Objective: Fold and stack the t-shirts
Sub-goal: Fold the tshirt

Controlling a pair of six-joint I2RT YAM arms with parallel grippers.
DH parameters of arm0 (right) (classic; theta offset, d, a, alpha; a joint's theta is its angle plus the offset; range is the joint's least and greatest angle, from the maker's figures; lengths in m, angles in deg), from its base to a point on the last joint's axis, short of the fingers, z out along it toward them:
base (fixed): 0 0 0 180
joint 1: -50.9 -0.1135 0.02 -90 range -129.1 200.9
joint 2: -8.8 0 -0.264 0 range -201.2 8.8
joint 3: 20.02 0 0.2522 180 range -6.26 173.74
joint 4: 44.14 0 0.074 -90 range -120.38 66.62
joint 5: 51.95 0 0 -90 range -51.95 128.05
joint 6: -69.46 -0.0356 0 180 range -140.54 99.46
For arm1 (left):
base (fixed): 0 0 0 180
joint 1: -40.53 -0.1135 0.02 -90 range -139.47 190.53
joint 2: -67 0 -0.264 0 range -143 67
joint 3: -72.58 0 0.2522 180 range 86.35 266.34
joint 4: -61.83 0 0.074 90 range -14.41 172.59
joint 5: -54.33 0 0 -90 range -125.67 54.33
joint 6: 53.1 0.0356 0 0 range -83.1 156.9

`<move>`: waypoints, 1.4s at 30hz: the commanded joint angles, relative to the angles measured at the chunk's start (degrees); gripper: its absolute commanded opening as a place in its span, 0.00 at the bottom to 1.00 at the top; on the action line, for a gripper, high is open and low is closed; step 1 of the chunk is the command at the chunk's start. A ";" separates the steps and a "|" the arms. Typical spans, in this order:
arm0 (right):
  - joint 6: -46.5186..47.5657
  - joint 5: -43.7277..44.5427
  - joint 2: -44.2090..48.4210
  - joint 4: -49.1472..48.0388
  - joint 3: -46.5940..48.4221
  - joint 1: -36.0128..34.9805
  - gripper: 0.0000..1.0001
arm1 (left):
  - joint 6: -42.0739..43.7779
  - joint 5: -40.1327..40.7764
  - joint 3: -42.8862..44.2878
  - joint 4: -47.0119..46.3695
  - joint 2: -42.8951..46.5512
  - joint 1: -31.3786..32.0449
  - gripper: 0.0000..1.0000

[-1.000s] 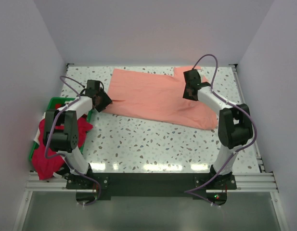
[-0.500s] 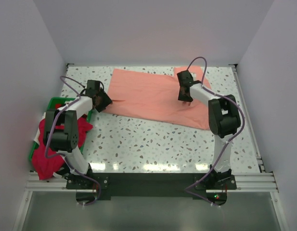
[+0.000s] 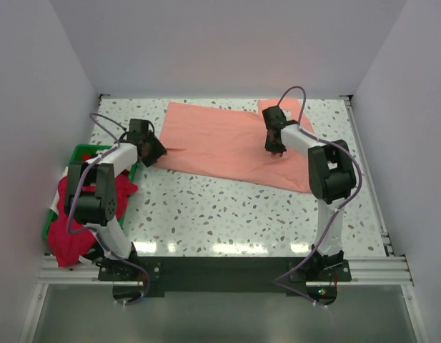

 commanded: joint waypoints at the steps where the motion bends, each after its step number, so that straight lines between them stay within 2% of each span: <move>1: -0.96 1.48 -0.01 -0.59 1.29 -0.23 0.19 | -0.08 -0.60 0.29 -1.93 -0.54 0.14 0.54; 5: -0.79 1.04 0.43 -1.03 1.81 -0.32 0.04 | -0.08 -0.69 0.29 -1.85 -0.54 0.14 0.54; 7: -0.52 0.60 0.61 -1.03 2.51 -0.23 0.00 | -0.08 -0.69 0.29 -1.84 -0.46 0.14 0.54; 33: 6.15 -5.20 3.16 -13.59 3.31 -4.19 0.00 | 0.10 -0.60 0.21 -1.58 -0.72 0.14 0.54; 42: 9.32 -5.20 4.48 -18.61 -0.56 -6.21 0.00 | -0.08 -0.77 -0.06 -1.67 -0.89 0.14 0.54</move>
